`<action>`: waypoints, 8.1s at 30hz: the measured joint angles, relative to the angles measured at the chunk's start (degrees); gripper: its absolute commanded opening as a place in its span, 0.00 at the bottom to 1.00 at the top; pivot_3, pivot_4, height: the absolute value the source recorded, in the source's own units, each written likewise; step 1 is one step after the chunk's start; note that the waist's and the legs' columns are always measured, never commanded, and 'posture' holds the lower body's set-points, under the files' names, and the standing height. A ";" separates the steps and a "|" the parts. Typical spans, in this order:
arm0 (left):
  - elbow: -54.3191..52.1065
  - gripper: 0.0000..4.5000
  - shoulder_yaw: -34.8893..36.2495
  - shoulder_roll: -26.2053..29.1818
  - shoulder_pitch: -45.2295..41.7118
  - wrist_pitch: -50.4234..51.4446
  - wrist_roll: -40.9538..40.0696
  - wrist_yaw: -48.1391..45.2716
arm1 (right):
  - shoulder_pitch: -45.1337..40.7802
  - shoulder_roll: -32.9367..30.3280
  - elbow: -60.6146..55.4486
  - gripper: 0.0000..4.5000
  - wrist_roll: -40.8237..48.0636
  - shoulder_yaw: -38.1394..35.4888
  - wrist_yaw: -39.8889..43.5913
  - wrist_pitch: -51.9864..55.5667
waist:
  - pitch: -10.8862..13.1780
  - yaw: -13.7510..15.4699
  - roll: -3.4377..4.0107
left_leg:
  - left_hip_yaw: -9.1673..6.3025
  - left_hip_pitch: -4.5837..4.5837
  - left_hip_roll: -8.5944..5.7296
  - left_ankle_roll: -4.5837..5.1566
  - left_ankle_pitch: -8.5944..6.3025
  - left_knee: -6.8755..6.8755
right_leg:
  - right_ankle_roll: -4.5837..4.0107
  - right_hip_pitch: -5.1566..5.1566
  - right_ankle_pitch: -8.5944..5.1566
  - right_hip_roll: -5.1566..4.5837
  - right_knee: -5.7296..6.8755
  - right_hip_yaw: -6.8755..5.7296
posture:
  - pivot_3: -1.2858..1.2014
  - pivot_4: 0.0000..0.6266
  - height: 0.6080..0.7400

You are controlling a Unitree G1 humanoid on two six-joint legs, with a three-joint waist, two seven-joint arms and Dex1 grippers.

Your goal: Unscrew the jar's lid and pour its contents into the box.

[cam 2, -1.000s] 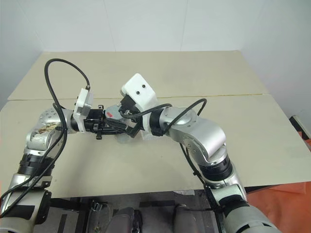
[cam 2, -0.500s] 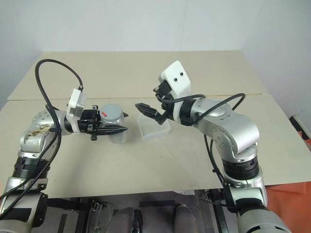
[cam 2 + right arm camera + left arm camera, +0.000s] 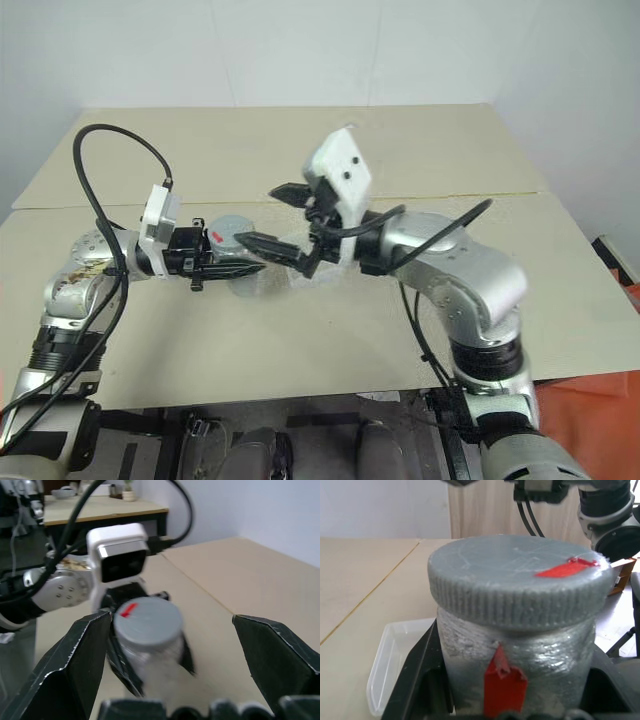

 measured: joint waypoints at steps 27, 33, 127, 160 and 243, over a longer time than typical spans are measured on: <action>0.66 0.51 0.00 -0.64 -0.51 -0.10 0.13 1.73 | -3.46 3.95 9.52 1.00 -9.30 7.26 -1.31 -4.90 | 0.00 0.19 0.00 | 0.00 -0.04 0.00 -0.09 0.06 0.01 | 0.00 0.00 0.00 0.00 0.00 -0.02 | 0.52 0.24 1.00; 0.64 0.51 0.00 -0.64 -0.46 -0.10 0.11 1.92 | -2.56 2.70 8.23 1.00 -8.59 6.89 -1.28 -4.85 | 0.00 0.22 0.00 | 0.00 -0.04 0.00 -0.09 0.05 0.01 | 0.00 0.00 0.00 0.00 0.00 -0.02 | 0.52 0.24 1.00; -2.22 0.51 2.28 0.13 1.74 0.08 -0.99 2.66 | 1.37 -5.39 12.15 1.00 -6.06 -4.33 4.28 -8.01 | 0.00 0.22 0.00 | 0.00 -0.04 0.00 -0.09 0.05 -0.01 | 0.00 0.00 0.00 0.00 -0.04 -0.02 | 0.52 0.24 1.00; -2.27 0.51 2.23 0.06 1.65 0.47 -2.77 2.35 | -5.65 6.77 22.21 1.00 -9.81 5.44 14.32 -17.19 | 0.00 0.22 0.00 | -0.01 -0.03 0.00 -0.14 0.08 0.00 | 0.00 0.01 0.00 0.00 0.01 -0.03 | 0.52 0.24 1.00; 2.18 0.51 0.93 -0.91 -1.41 0.11 -1.93 -1.54 | -4.76 8.08 17.23 1.00 -8.92 5.50 5.33 -12.37 | 0.00 0.17 0.00 | -0.01 -0.04 0.00 -0.13 0.08 0.01 | 0.00 0.01 0.00 0.00 0.02 -0.04 | 0.52 0.24 1.00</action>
